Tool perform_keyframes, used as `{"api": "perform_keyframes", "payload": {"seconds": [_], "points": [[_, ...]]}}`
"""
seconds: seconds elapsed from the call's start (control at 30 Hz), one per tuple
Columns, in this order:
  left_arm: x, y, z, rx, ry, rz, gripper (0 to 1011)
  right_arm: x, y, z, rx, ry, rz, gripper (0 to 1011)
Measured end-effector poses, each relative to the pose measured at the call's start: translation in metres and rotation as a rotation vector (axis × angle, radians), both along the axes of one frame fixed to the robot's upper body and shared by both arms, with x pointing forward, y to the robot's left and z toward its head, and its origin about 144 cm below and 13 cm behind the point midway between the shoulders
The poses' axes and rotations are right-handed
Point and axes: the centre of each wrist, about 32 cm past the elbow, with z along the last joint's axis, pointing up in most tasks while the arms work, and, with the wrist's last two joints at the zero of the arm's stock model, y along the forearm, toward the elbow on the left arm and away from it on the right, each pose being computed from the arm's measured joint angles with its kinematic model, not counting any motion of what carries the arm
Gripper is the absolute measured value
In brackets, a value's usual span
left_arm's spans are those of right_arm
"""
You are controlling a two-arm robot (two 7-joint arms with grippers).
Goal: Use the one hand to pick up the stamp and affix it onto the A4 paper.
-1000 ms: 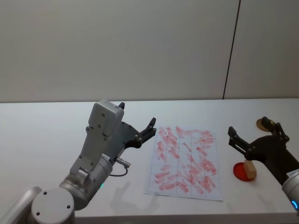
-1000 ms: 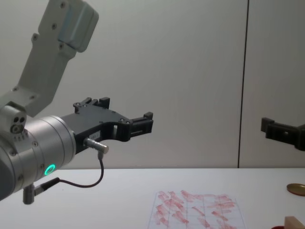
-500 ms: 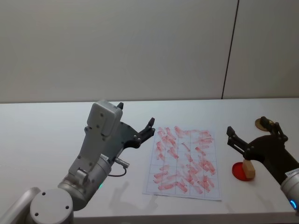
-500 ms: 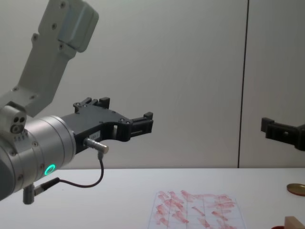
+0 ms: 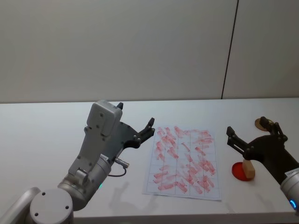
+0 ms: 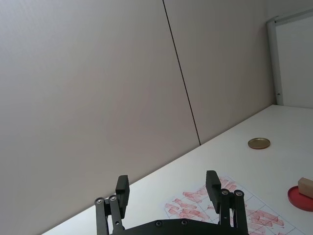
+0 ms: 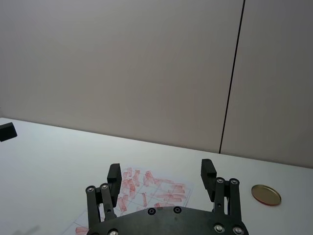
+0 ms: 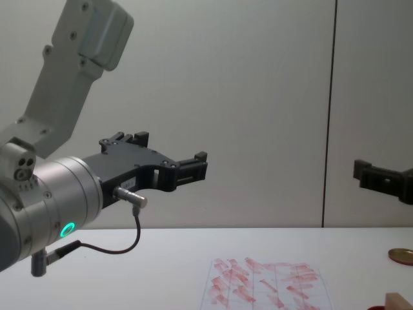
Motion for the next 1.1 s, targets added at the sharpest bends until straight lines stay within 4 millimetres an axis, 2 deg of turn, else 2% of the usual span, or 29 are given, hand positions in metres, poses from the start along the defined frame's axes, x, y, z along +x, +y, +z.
{"api": "perform_keyframes", "payload": {"seconds": [0.4,1.1], "points": [[0.0,0.0,0.0,0.0,0.0,0.0,993,0.006,0.003,0.001,-0.01,0.06,-0.063,1001],[0.0,0.0,0.0,0.0,0.0,0.0,993,0.043,0.007,0.0,-0.039,0.263,-0.238,1001]]}}
